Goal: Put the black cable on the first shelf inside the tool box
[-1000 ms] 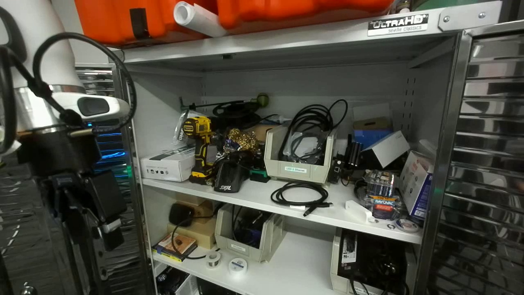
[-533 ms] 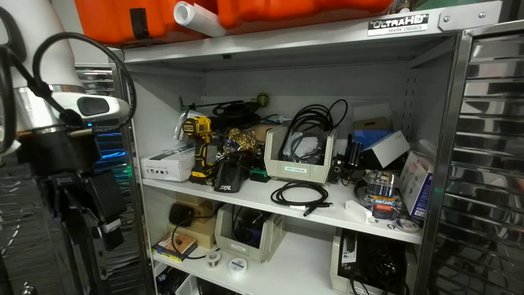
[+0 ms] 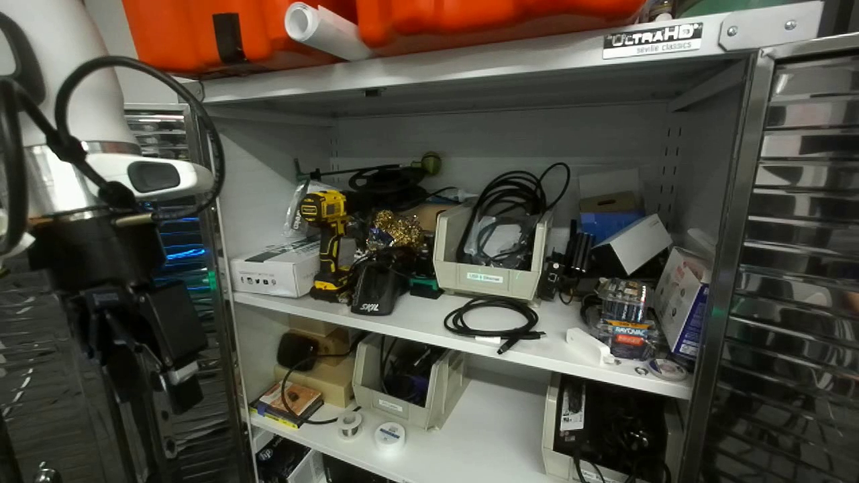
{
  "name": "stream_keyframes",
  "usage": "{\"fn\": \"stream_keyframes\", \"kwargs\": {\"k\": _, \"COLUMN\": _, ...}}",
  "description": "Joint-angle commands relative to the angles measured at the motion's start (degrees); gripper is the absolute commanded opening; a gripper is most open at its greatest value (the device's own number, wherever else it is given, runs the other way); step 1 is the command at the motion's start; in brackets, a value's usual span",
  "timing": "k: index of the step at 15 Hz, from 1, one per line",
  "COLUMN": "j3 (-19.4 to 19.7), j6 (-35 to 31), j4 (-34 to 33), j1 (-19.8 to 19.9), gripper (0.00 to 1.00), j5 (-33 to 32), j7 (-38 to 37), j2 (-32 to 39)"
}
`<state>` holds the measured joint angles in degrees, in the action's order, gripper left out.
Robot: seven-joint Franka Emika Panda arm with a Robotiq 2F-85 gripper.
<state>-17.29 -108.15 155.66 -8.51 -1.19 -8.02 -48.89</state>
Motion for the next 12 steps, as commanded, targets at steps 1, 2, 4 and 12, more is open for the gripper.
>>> {"fn": "stream_keyframes", "kwargs": {"k": 1, "j3": 1.38, "j6": -2.97, "j4": 0.81, "j1": -0.2, "gripper": 1.0, "j5": -1.55, "j7": -0.22, "j2": 1.7}}
{"fn": "stream_keyframes", "kwargs": {"k": 2, "j3": 1.64, "j6": -4.51, "j4": 1.16, "j1": 0.39, "gripper": 1.0, "j5": -2.14, "j7": -0.17, "j2": 2.54}}
{"fn": "stream_keyframes", "kwargs": {"k": 4, "j3": 2.81, "j6": -8.85, "j4": 1.88, "j1": 1.85, "gripper": 1.0, "j5": -3.67, "j7": -0.02, "j2": 4.47}}
{"fn": "stream_keyframes", "kwargs": {"k": 12, "j3": 12.91, "j6": -31.26, "j4": -0.86, "j1": 10.27, "gripper": 1.0, "j5": -6.32, "j7": 0.52, "j2": 19.59}}
